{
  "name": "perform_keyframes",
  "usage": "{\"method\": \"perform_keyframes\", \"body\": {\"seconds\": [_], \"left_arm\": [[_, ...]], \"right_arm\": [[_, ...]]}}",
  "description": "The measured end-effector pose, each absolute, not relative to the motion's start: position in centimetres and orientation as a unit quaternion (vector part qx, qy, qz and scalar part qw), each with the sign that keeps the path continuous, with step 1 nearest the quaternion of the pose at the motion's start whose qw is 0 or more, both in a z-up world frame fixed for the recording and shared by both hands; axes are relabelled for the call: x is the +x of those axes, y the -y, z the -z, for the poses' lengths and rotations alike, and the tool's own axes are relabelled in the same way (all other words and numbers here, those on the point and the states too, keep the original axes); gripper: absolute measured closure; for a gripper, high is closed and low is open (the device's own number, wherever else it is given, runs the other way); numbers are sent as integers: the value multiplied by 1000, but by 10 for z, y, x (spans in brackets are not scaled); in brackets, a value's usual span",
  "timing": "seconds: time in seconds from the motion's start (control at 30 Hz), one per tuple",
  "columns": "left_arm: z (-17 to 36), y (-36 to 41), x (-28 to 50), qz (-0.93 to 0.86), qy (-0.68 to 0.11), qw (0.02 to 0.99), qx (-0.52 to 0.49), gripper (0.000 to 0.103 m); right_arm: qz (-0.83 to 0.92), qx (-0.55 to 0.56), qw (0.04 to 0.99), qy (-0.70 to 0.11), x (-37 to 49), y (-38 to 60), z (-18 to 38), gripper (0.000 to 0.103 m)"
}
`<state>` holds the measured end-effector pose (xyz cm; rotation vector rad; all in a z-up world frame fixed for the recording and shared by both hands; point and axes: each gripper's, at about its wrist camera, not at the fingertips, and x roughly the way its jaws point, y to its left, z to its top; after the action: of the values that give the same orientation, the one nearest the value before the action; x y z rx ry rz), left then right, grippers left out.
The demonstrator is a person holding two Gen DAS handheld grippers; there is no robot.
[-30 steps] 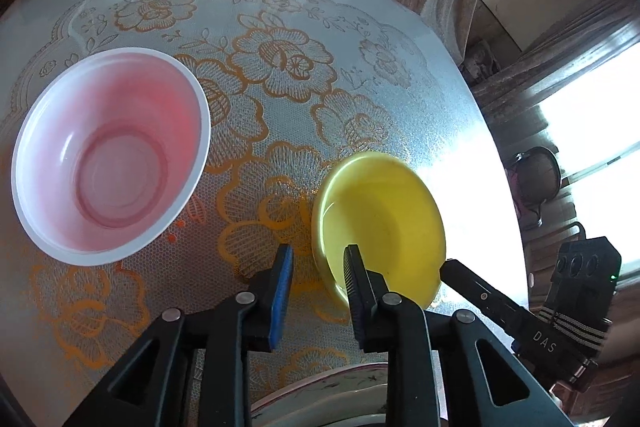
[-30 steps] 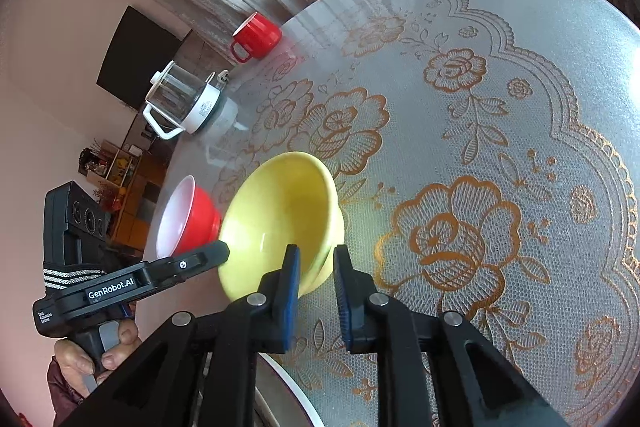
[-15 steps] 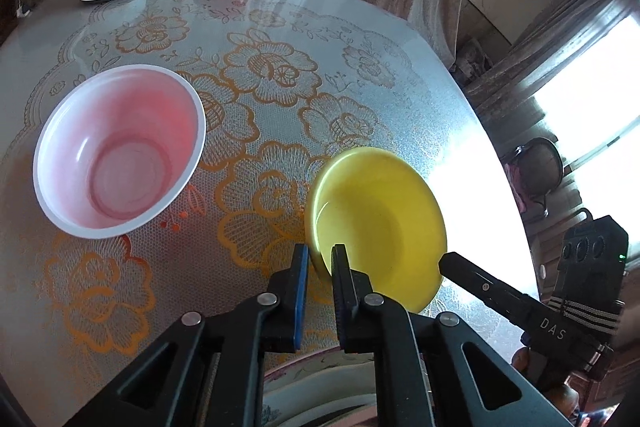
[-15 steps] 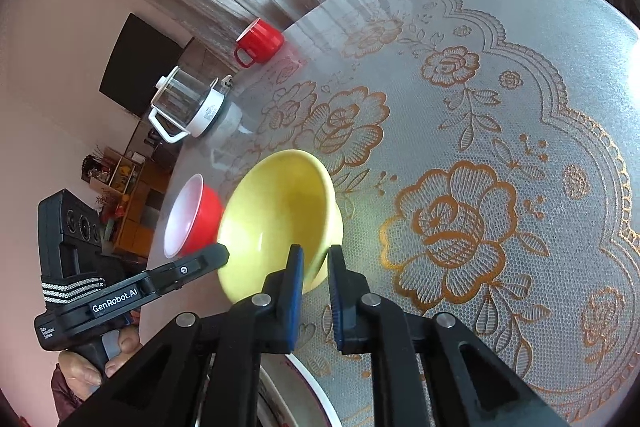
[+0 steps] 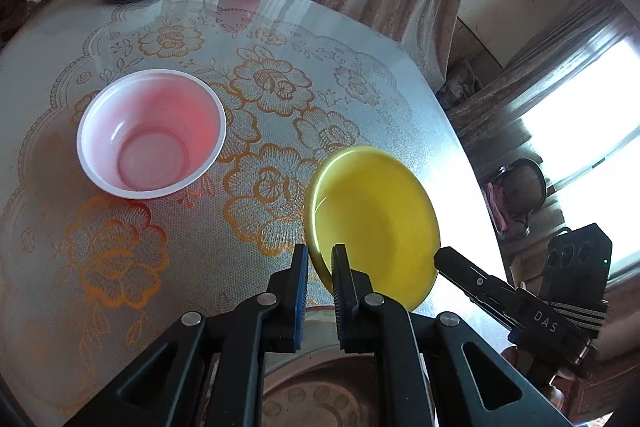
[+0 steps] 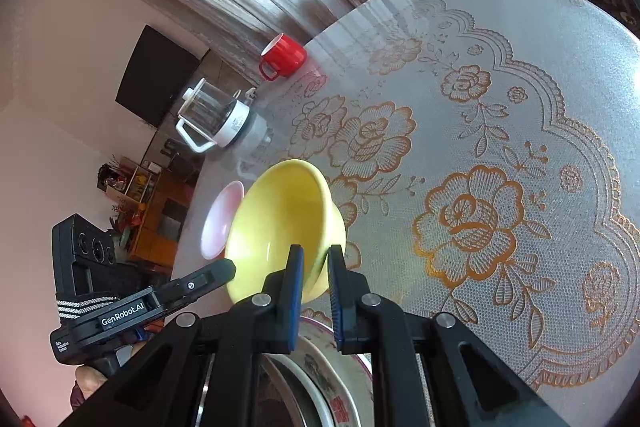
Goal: Organize plates and bowls
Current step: 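Lift and carry the yellow bowl toward the steel bowl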
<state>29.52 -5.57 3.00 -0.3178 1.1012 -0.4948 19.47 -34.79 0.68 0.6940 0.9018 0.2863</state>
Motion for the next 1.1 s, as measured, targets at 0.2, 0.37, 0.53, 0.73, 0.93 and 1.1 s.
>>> {"method": "perform_keyframes", "body": {"seconds": [0.2, 0.37, 0.53, 0.73, 0.93, 1.1], "left_arm": [[-38, 41, 272, 228, -505, 818, -153, 91], [-46, 30, 249, 229, -489, 828, -151, 92], [-55, 23, 234, 239, -479, 830, -159, 91], [-64, 10, 217, 246, -461, 836, -168, 91], [-62, -1, 194, 242, -452, 843, -163, 91], [-58, -7, 176, 237, -443, 851, -152, 91]], "right_arm": [[-149, 328, 835, -415, 184, 337, -17, 92], [-168, 327, 839, -400, 167, 326, -29, 92], [-175, 324, 843, -391, 156, 319, -38, 92], [-182, 323, 845, -386, 146, 311, -44, 92], [-190, 326, 838, -393, 132, 301, -38, 92], [-198, 327, 834, -399, 121, 294, -32, 92]]}}
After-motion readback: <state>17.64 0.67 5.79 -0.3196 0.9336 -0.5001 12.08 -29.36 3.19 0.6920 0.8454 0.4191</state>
